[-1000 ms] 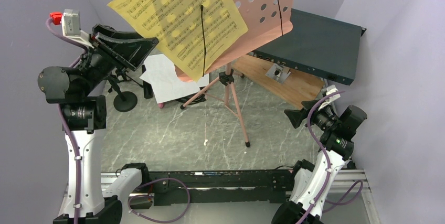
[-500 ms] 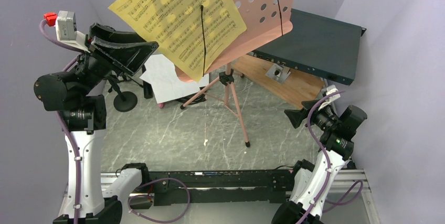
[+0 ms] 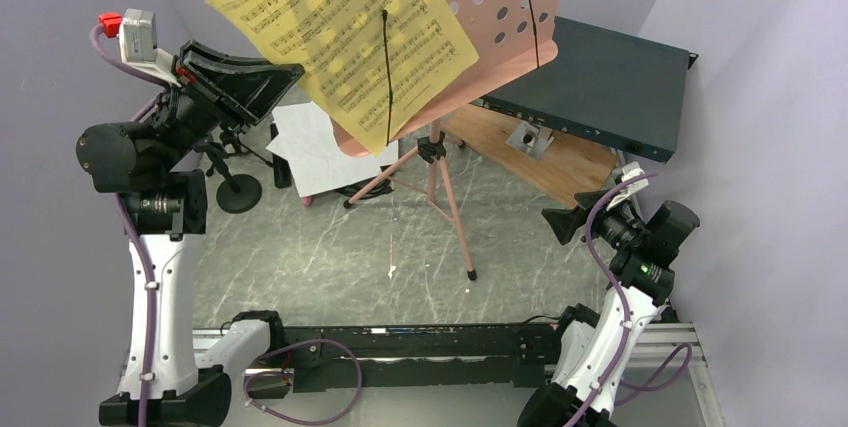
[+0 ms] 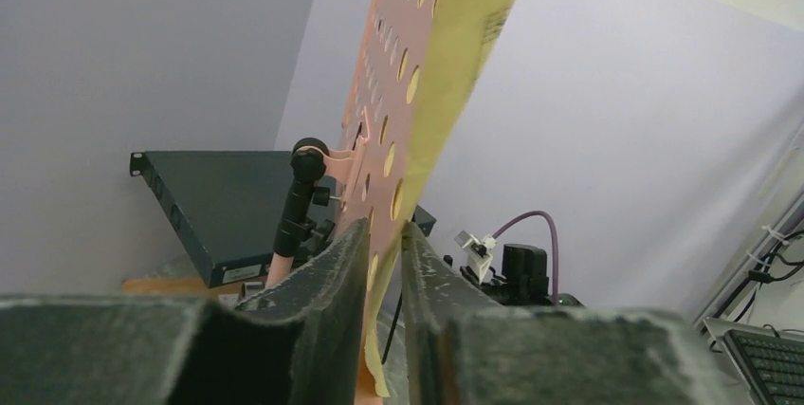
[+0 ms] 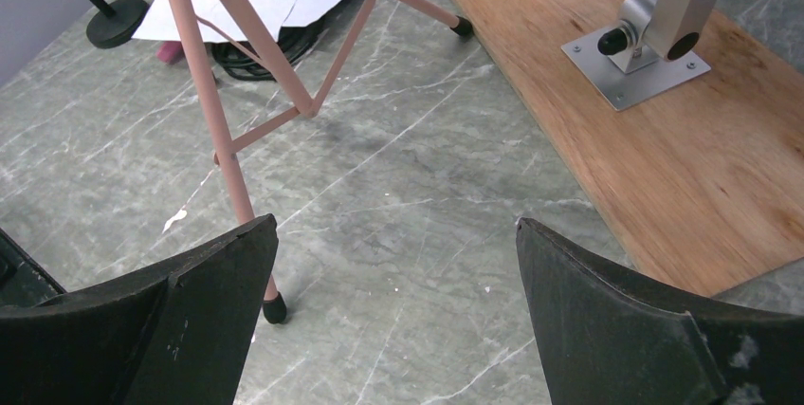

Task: Pack up the instrument practice props
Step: Pick up the sheet music from the music stand, then place the sheet music at the center of the board, then unscrew the knob on the music stand.

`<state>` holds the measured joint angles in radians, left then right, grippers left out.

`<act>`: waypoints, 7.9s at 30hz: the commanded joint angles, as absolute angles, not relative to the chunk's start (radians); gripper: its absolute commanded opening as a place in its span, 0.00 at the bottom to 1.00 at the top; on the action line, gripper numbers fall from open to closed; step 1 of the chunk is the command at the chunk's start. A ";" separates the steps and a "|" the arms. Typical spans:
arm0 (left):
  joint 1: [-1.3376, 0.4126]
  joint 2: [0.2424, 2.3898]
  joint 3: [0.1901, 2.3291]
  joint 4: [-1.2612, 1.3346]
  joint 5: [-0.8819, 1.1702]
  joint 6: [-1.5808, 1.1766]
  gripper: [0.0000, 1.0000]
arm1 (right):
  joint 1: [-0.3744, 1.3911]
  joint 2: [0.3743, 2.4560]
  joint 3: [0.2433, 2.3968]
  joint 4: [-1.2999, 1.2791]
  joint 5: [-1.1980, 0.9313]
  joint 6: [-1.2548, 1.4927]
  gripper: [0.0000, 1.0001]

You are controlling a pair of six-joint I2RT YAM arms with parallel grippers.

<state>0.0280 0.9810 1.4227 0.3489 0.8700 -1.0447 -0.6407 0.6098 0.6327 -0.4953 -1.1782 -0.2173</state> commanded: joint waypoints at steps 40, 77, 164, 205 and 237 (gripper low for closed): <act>0.008 0.654 1.500 -0.332 0.005 -0.303 0.00 | -0.638 0.618 0.639 -0.469 -1.179 -0.236 1.00; -0.017 0.697 1.111 -0.239 -0.125 -0.187 0.00 | -0.638 0.614 0.640 -0.474 -1.185 -0.241 1.00; -0.058 0.973 0.707 0.378 0.849 -0.421 0.99 | -0.626 0.618 0.629 -0.475 -1.210 -0.259 1.00; -0.669 1.263 0.864 0.340 0.028 -1.273 0.49 | -0.620 0.601 0.634 -0.494 -1.227 -0.275 1.00; -0.686 1.355 0.638 0.891 0.031 -1.834 0.56 | -0.617 0.597 0.638 -0.503 -1.231 -0.285 1.00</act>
